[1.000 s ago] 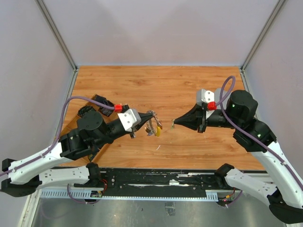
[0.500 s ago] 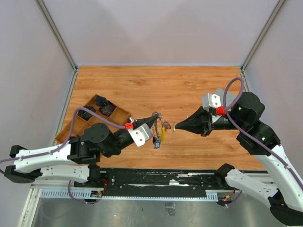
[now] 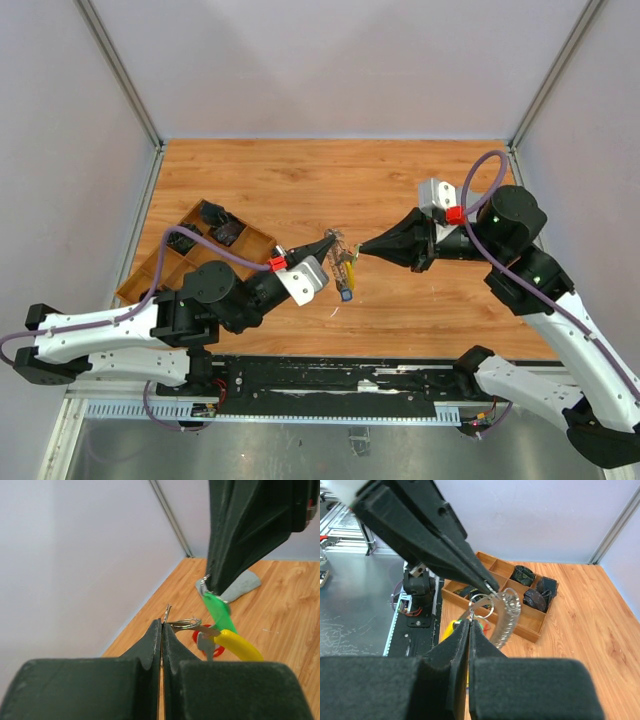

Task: Put the keys on the keyring

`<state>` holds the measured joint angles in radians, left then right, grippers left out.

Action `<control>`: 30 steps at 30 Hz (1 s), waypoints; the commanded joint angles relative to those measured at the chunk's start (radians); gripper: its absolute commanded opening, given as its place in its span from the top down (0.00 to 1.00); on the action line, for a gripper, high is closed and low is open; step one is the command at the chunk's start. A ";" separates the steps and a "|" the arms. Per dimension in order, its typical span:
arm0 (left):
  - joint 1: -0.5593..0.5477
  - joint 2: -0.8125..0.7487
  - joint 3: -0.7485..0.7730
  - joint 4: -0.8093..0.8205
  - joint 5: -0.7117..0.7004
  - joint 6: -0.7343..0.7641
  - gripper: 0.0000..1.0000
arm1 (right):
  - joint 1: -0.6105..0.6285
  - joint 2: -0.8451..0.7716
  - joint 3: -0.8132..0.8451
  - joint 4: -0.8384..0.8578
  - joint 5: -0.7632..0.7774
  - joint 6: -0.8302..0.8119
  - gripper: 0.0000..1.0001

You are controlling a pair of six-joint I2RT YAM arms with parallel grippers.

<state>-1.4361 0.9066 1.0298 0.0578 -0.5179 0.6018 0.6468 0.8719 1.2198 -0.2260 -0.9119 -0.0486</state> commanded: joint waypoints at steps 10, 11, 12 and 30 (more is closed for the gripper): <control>-0.010 0.019 0.011 0.083 -0.008 0.000 1.00 | 0.016 0.037 -0.005 0.097 0.059 0.053 0.99; -0.010 0.020 0.013 0.083 -0.010 0.000 1.00 | 0.019 0.039 -0.005 0.096 0.058 0.054 0.99; -0.010 0.020 0.013 0.083 -0.011 0.000 1.00 | 0.020 0.040 -0.005 0.095 0.056 0.053 0.99; -0.010 0.034 0.021 0.083 -0.038 -0.002 0.99 | 0.047 0.068 0.002 0.087 0.067 0.050 0.99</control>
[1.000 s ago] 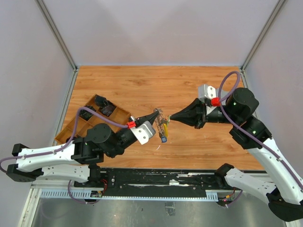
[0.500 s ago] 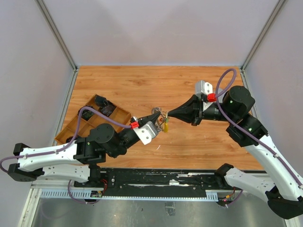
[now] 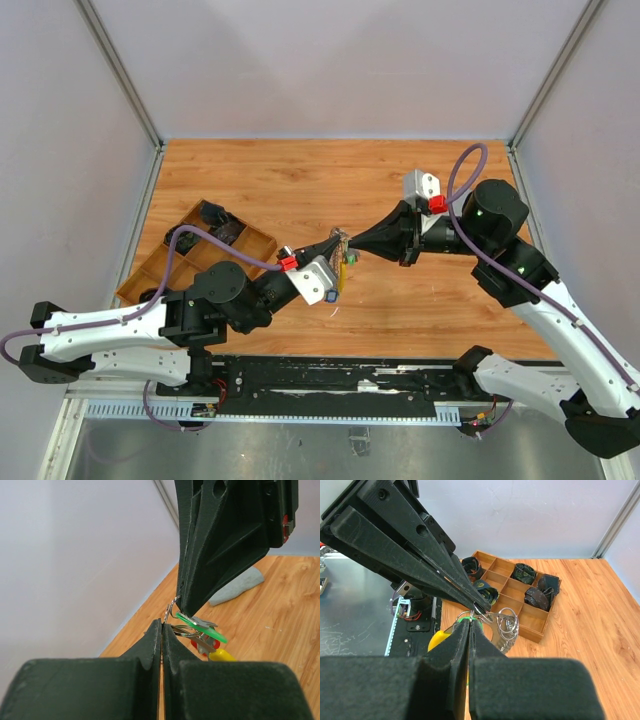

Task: Put the keys on the keyring

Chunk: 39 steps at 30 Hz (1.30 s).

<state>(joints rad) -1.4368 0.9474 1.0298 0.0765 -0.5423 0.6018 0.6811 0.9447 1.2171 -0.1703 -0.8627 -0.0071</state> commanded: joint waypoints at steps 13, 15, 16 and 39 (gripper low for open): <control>-0.010 -0.015 0.018 0.065 -0.017 -0.002 1.00 | 0.014 -0.017 -0.009 0.048 0.079 0.064 0.99; -0.010 -0.015 0.018 0.065 -0.018 -0.001 1.00 | 0.014 -0.017 -0.011 0.048 0.085 0.073 0.99; -0.010 -0.016 0.018 0.065 -0.018 0.000 0.99 | 0.014 -0.018 -0.012 0.048 0.089 0.079 0.99; -0.010 -0.029 -0.002 0.083 -0.017 0.000 0.99 | 0.014 -0.004 -0.016 0.040 0.193 0.184 0.99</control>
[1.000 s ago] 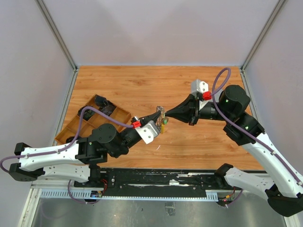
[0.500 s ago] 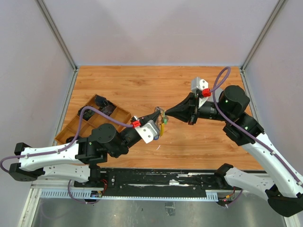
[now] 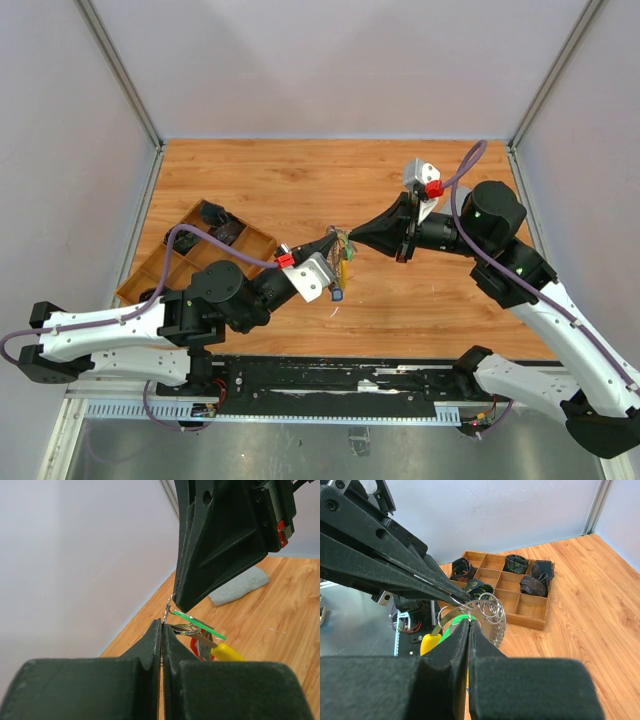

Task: Put the keys on the keyring

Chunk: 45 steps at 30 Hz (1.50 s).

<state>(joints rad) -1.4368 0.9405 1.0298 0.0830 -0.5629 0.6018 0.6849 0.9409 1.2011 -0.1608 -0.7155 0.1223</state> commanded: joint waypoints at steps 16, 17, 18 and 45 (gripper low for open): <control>-0.010 -0.028 0.006 0.079 0.028 -0.011 0.99 | 0.009 0.048 0.041 -0.052 0.049 0.096 0.85; -0.011 -0.029 0.004 0.078 0.030 -0.013 0.99 | 0.009 0.036 0.039 -0.054 0.065 0.085 0.79; -0.012 -0.029 0.003 0.078 0.031 -0.015 0.99 | 0.010 0.023 0.037 -0.053 0.083 0.073 0.74; -0.011 -0.125 -0.172 0.363 0.247 -0.482 1.00 | 0.010 -0.097 0.151 -0.279 -0.136 -0.298 0.70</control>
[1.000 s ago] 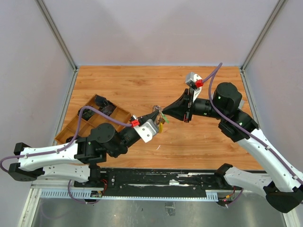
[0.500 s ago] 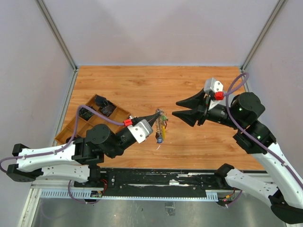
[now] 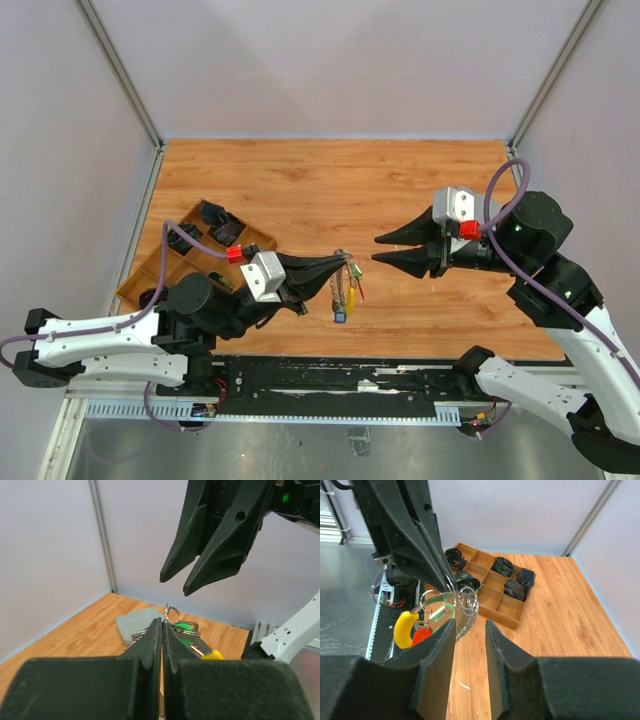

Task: Put the keys on the keyring

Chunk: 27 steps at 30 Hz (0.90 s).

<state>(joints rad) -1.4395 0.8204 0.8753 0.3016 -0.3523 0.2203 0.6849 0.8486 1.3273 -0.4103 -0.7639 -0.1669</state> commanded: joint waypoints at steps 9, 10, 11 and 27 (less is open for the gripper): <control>-0.008 0.011 -0.027 0.159 0.031 -0.108 1.00 | 0.010 -0.017 -0.011 0.039 -0.119 0.066 0.61; -0.007 0.010 -0.027 0.159 0.035 -0.109 1.00 | 0.010 -0.017 -0.019 0.058 -0.131 0.086 0.59; -0.007 0.010 -0.027 0.159 0.041 -0.107 1.00 | 0.010 -0.016 -0.027 0.081 -0.146 0.103 0.57; -0.007 0.021 -0.028 0.157 0.082 -0.106 1.00 | 0.010 -0.010 -0.130 0.316 -0.195 0.262 0.59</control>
<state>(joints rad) -1.4395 0.8425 0.8501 0.3882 -0.2909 0.1226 0.6849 0.8417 1.2114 -0.1711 -0.9390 0.0528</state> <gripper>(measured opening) 0.009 0.415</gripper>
